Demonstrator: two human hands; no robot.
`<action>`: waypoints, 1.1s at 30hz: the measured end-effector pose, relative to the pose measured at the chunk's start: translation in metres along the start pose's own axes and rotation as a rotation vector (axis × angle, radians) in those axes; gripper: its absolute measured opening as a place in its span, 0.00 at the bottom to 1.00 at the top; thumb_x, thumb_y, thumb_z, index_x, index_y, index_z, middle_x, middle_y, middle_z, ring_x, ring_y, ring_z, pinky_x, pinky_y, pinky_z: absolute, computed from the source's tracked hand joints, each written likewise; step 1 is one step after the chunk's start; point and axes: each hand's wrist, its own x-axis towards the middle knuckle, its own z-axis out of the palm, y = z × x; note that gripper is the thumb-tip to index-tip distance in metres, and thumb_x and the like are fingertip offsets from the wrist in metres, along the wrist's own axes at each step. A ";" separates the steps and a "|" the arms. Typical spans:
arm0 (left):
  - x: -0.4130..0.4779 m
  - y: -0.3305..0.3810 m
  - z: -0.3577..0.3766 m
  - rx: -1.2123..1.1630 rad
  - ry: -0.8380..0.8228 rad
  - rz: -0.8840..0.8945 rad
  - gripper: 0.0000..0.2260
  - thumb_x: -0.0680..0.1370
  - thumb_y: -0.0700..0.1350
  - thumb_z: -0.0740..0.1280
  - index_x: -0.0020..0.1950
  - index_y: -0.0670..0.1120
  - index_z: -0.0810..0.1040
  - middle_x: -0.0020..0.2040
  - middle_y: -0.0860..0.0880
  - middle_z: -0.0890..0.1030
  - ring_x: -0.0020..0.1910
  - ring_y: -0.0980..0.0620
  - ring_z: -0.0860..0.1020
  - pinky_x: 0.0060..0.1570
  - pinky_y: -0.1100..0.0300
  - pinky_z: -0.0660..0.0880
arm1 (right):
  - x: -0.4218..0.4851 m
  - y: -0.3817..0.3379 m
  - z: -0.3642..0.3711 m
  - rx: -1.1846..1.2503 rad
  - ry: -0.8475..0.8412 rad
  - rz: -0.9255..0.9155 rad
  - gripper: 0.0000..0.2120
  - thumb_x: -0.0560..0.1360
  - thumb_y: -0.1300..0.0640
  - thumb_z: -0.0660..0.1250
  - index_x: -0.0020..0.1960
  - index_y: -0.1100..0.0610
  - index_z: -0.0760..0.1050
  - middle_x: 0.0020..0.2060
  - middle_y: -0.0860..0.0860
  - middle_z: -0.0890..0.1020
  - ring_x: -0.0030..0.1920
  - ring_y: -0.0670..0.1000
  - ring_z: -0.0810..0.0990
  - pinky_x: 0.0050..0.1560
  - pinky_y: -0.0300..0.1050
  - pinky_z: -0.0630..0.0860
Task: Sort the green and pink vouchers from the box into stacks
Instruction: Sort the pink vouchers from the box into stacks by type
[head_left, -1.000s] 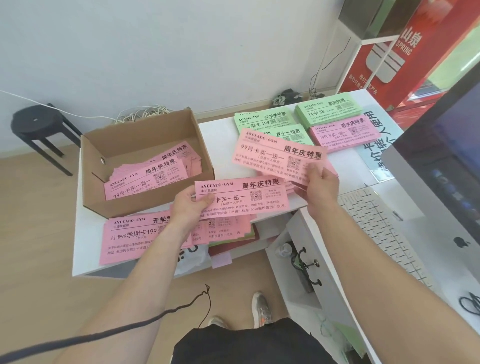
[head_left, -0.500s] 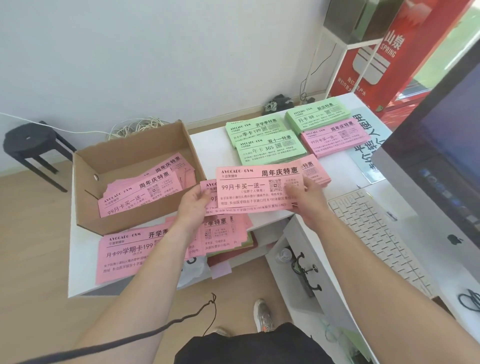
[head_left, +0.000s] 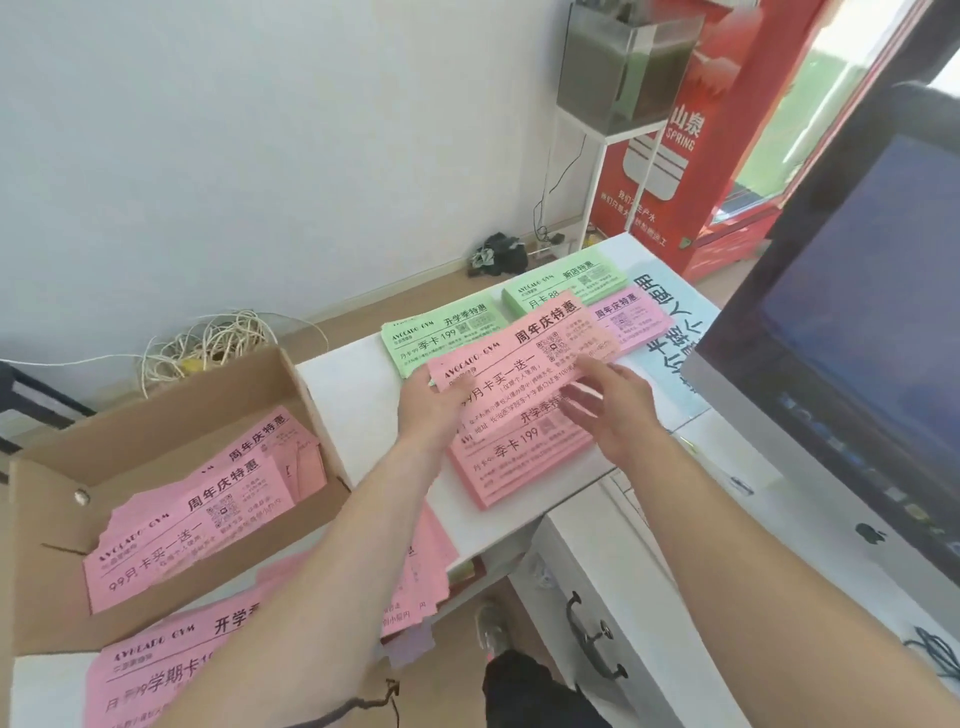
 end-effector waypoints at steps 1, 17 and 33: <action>0.013 0.001 0.015 0.002 0.010 -0.009 0.09 0.78 0.43 0.72 0.57 0.51 0.78 0.54 0.49 0.86 0.51 0.47 0.85 0.55 0.43 0.81 | 0.009 -0.003 0.002 -0.015 -0.009 0.023 0.09 0.79 0.58 0.71 0.57 0.59 0.77 0.50 0.58 0.86 0.49 0.57 0.87 0.45 0.51 0.84; 0.109 0.001 0.125 0.298 -0.030 -0.150 0.07 0.81 0.42 0.66 0.59 0.49 0.76 0.55 0.51 0.81 0.46 0.53 0.83 0.49 0.54 0.82 | 0.184 -0.053 -0.035 -0.329 0.434 0.148 0.16 0.78 0.63 0.63 0.65 0.61 0.73 0.47 0.55 0.79 0.45 0.56 0.79 0.54 0.57 0.83; 0.023 -0.011 -0.003 0.293 -0.043 -0.105 0.06 0.80 0.40 0.64 0.56 0.46 0.79 0.51 0.47 0.85 0.40 0.50 0.84 0.41 0.56 0.79 | 0.117 -0.021 -0.004 -0.934 0.406 -0.108 0.18 0.75 0.61 0.69 0.61 0.67 0.70 0.50 0.59 0.78 0.49 0.58 0.82 0.51 0.51 0.82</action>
